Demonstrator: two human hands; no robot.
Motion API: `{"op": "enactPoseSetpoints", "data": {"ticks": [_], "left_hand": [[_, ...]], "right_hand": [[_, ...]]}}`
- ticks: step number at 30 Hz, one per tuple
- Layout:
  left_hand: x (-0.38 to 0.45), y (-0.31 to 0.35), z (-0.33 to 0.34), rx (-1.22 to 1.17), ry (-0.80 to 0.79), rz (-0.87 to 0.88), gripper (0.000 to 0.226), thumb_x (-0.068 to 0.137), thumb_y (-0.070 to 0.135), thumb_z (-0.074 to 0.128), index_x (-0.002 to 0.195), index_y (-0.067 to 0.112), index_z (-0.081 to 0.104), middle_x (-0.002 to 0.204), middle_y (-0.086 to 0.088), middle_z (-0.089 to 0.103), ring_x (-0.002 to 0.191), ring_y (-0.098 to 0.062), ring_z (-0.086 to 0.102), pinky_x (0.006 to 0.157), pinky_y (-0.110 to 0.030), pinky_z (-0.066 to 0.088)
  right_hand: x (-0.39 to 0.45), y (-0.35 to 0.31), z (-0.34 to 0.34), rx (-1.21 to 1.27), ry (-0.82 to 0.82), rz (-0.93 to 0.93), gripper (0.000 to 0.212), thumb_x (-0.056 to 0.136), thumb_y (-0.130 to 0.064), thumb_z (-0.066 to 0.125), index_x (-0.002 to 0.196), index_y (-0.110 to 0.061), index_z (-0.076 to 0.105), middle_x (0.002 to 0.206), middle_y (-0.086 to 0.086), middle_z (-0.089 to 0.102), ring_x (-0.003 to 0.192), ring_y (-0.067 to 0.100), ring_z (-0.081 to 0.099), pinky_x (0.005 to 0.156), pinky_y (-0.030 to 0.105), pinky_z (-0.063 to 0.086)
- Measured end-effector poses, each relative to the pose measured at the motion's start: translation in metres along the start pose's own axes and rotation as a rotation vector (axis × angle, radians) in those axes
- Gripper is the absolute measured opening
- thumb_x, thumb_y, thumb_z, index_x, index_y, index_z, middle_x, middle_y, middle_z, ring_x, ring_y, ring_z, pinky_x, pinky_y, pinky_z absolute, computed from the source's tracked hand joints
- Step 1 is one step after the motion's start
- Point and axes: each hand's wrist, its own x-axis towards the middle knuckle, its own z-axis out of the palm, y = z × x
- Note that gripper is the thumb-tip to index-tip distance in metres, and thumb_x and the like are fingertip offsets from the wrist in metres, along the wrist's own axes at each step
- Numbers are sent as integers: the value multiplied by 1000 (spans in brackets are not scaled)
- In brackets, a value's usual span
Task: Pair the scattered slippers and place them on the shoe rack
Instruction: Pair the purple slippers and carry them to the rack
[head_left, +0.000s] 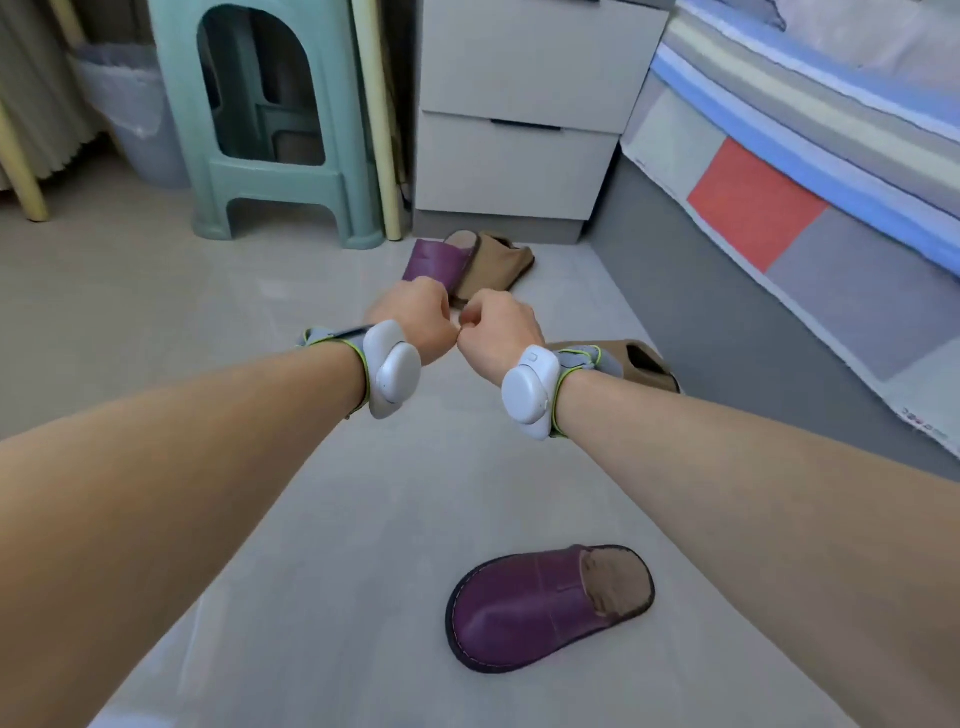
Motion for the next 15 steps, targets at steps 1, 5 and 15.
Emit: {"op": "enactPoseSetpoints", "data": {"ticks": [1, 5, 15], "left_hand": [[0, 6, 8, 16, -27, 14, 25, 82, 9, 48, 98, 11, 67, 102, -12, 66, 93, -34, 61, 79, -38, 54], [1, 24, 32, 45, -92, 34, 25, 81, 8, 48, 97, 14, 66, 100, -10, 62, 93, -32, 59, 74, -34, 51], [-22, 62, 98, 54, -332, 100, 28, 78, 8, 45, 99, 10, 64, 100, -10, 64, 89, -30, 64, 79, -40, 58]], "right_hand": [[0, 10, -5, -14, -2, 35, 29, 84, -11, 49, 106, -13, 68, 112, 10, 67, 104, 34, 60, 86, 39, 53], [-5, 54, -15, -109, -118, 136, 31, 78, -8, 46, 99, 2, 68, 104, 21, 71, 81, 32, 62, 75, 37, 54], [-88, 159, 22, -468, -704, 298, 41, 92, -27, 59, 60, -17, 36, 72, 4, 46, 86, 24, 53, 69, 28, 40]]}}
